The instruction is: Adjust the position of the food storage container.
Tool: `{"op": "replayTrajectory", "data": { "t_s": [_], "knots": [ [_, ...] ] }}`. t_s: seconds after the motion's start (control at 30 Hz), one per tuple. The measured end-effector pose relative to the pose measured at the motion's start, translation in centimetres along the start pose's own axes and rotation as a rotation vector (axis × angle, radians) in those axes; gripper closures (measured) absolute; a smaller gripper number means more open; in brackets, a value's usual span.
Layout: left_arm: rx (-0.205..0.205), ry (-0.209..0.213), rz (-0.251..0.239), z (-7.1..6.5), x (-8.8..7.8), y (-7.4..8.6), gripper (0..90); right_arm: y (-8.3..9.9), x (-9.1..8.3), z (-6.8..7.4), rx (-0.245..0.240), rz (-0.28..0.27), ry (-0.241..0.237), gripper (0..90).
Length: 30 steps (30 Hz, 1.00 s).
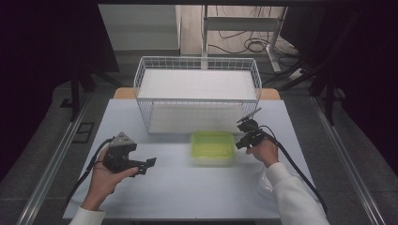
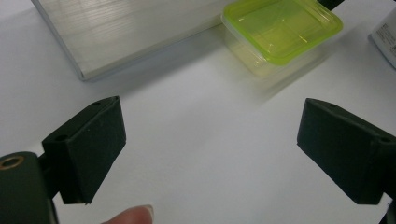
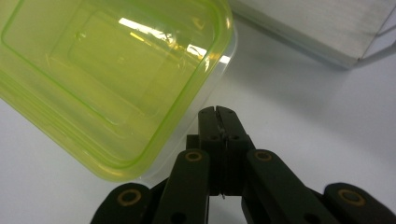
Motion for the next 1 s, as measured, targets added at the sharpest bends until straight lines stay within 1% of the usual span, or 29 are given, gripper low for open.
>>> {"op": "replayTrajectory", "data": {
  "t_s": [0.17,0.23,0.33,0.37,0.6,0.67,0.87,0.93,1.0],
  "knots": [
    [-0.002,-0.001,-0.003,0.0,-0.1,0.0,7.4,-0.4,0.4,0.3,-0.009,-0.002,0.005,89.3],
    [-0.002,-0.002,-0.001,0.0,0.0,0.0,7.4,-0.5,0.6,0.7,-0.009,-0.003,0.003,89.2],
    [-0.002,0.0,-0.001,0.0,0.0,0.0,7.4,-0.5,1.0,1.4,-0.039,0.011,0.007,89.3],
    [-0.001,0.0,0.0,0.0,0.0,0.0,7.4,-0.5,1.0,1.6,-0.042,0.011,0.008,89.2],
    [-0.001,0.001,0.004,-0.1,0.1,0.0,7.4,-0.9,1.1,2.2,-0.046,-0.003,-0.003,89.3],
    [0.0,0.001,0.004,-0.1,0.1,0.0,7.4,-1.0,1.1,2.4,-0.057,-0.008,-0.008,89.2],
    [0.001,0.0,0.006,0.0,0.2,0.1,7.4,-0.9,1.2,2.5,-0.066,-0.006,-0.01,89.3],
    [0.001,0.001,0.005,-0.1,0.1,0.1,7.3,-0.9,0.9,2.4,-0.077,-0.006,-0.001,89.3],
    [0.001,-0.002,0.002,0.0,0.0,0.1,7.3,-0.7,0.3,2.0,-0.083,-0.013,0.016,89.2]
  ]
}}
Point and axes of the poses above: each handheld gripper's, and its own axes: x roughly forward along the jaws, y roughly out of its underside, z roughly to its left, the point moved 7 cm from there along x, roughly forward along the jaws, and after that the axes turned 7 degrees about x, right-handed, at the moved point
